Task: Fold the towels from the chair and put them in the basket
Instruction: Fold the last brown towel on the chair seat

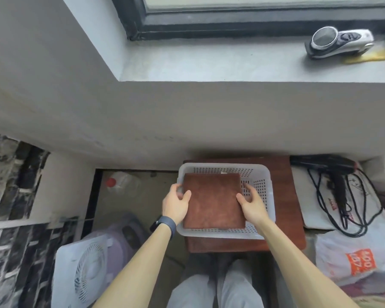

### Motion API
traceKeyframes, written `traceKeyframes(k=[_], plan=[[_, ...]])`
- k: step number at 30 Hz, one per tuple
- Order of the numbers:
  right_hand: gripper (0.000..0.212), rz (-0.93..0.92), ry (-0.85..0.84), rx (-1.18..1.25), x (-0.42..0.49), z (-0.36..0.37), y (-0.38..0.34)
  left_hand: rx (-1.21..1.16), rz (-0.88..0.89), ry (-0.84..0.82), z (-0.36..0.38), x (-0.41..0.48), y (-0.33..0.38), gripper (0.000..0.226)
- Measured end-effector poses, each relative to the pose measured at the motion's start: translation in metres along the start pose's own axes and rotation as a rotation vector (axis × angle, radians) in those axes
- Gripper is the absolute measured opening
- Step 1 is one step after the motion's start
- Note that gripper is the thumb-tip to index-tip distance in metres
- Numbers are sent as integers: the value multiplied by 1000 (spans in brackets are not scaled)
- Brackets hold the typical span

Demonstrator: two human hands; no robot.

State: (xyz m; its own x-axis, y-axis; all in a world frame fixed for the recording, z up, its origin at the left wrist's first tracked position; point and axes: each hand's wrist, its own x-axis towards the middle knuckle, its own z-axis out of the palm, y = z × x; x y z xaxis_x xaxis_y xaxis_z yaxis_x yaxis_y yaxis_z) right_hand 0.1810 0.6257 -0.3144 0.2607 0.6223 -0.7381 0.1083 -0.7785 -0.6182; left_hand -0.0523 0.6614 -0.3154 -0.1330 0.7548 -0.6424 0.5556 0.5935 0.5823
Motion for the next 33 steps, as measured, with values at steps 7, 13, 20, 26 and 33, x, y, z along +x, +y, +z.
traceKeyframes(k=[7, 13, 20, 26, 33], plan=[[54, -500, 304, -617, -35, 26, 32, 754, 635, 228, 9, -22, -15, 69], [65, -593, 115, -981, 10, 35, 34, 986, 586, 60, 25, 9, -16, 76], [67, -513, 100, -1055, 39, 45, 49, 1034, 552, 45, 38, 34, -24, 77], [66, -478, 68, -1048, 46, 52, 50, 1052, 560, 55, 46, 43, -31, 77], [65, -340, -67, -1059, 24, 49, 27, 1248, 415, -69, 38, 22, -7, 75]])
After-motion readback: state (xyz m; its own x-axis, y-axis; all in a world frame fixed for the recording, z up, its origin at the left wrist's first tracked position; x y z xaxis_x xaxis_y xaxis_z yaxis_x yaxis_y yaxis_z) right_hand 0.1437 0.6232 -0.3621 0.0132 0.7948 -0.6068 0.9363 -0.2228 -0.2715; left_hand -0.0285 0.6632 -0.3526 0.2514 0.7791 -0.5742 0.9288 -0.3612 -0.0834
